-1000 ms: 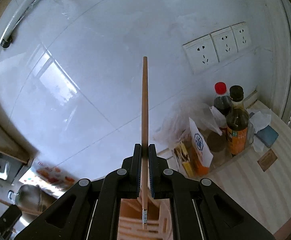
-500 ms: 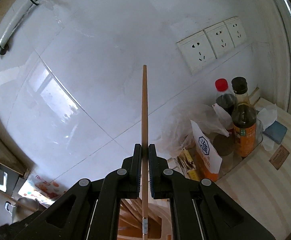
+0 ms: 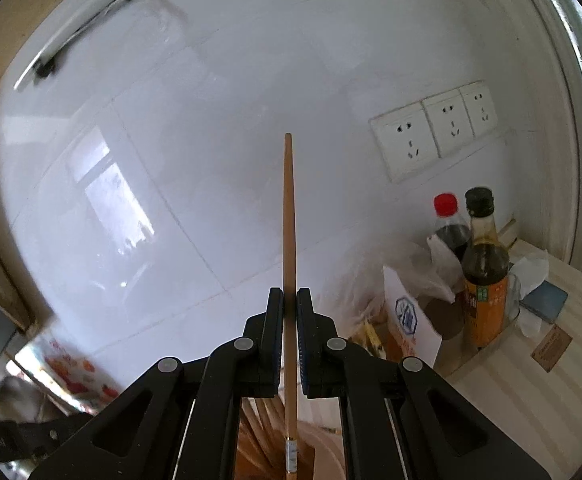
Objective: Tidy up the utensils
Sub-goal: 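Open the left tool while the right tool opens, dropping chopsticks into the holder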
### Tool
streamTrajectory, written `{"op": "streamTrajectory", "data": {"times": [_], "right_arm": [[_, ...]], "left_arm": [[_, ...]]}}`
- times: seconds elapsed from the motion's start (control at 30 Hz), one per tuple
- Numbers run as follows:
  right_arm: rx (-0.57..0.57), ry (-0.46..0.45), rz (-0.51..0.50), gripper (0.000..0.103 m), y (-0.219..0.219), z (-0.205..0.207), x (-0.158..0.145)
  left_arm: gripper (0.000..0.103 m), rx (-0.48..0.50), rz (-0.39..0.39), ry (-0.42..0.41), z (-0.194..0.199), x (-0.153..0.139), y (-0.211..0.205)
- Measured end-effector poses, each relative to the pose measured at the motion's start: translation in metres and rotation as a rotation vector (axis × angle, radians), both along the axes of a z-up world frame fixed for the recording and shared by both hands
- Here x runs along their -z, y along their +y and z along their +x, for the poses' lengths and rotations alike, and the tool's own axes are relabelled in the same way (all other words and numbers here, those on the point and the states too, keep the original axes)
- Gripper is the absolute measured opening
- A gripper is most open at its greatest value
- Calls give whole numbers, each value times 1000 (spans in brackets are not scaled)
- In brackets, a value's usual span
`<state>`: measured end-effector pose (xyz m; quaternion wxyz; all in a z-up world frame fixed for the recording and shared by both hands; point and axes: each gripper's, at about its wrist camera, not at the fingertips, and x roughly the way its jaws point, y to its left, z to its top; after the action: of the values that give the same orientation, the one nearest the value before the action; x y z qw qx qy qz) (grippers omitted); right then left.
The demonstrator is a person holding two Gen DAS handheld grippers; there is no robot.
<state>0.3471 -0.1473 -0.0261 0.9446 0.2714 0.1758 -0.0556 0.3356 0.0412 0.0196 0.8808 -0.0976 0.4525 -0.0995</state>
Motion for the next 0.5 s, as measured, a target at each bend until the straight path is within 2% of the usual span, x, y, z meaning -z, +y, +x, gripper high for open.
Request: {"op": "streamTrajectory", "data": {"times": [0.17,0.2,0.27,0.3,0.33,0.37,0.47,0.5], "right_arm": [[-91,17,-50,9,12,-11,2],[-128,27,-65,13,14,-14,0],[-186,51,-90,51,17,-22,-4],[-210,52,-90,56,15,-28,-7],[-215,56,-98,58,13,-36,-10],[-223,64,-109,61,10,-44,-13],[-241,139,-156,72,3,-61,-20],[-255,163,-168,74,1,-66,-21]], "left_arm": [[10,-17,35,17,-3,1,0],[15,-22,44,9,-5,-2,1],[37,-48,71,-30,-14,-12,3],[62,-60,89,-58,-20,-19,4],[82,-74,100,-84,-25,-24,7],[88,-100,117,-123,-34,-31,11],[94,-140,193,-179,-53,-39,15],[103,-151,227,-185,-58,-37,15]]}}
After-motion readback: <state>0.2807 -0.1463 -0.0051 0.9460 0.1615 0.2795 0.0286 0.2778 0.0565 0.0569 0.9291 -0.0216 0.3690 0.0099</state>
